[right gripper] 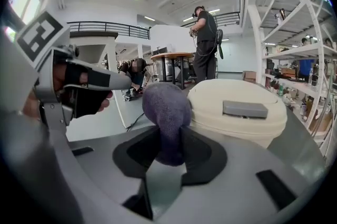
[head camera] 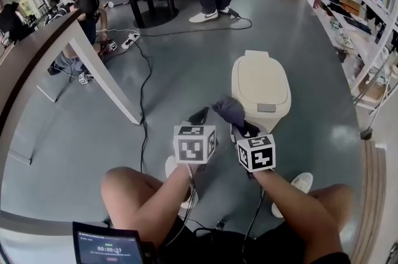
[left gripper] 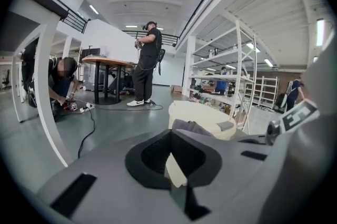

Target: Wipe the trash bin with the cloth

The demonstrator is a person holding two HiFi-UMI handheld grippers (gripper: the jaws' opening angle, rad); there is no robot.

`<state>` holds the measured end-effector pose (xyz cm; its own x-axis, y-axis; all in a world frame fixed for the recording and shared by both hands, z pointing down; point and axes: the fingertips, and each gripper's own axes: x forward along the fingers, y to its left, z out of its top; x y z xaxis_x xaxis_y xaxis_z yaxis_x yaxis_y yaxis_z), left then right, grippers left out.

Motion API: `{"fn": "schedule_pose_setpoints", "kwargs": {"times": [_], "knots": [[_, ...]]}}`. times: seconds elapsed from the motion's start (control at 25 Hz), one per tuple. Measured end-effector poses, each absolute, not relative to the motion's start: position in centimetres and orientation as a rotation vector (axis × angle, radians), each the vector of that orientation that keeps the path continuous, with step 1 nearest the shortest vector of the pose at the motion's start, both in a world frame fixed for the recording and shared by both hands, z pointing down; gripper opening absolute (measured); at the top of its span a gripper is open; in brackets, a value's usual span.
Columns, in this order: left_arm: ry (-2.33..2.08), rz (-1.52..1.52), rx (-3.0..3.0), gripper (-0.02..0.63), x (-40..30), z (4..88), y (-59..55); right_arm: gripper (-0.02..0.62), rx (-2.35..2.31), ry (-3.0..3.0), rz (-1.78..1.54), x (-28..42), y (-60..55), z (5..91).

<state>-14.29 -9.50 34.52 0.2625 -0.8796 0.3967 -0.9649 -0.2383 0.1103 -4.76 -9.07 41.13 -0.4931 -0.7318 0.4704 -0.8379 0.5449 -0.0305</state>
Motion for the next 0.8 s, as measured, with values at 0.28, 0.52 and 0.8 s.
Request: {"fn": "schedule_pose_setpoints", "kwargs": {"times": [0.28, 0.52, 0.8], "knots": [[-1.698, 0.415, 2.188, -0.002, -14.3, 35.4, -9.5, 0.114, 1.307, -2.373, 0.272, -3.9, -10.5, 42.5], [-1.628, 0.408, 2.173, -0.002, -13.4, 36.6, -9.5, 0.114, 1.336, -2.421, 0.24, -2.2, -10.1, 41.3], [-1.569, 0.434, 2.186, -0.002, -11.7, 37.4, -9.2, 0.114, 1.415, -2.417, 0.286, 2.4, -9.2, 40.4]]}}
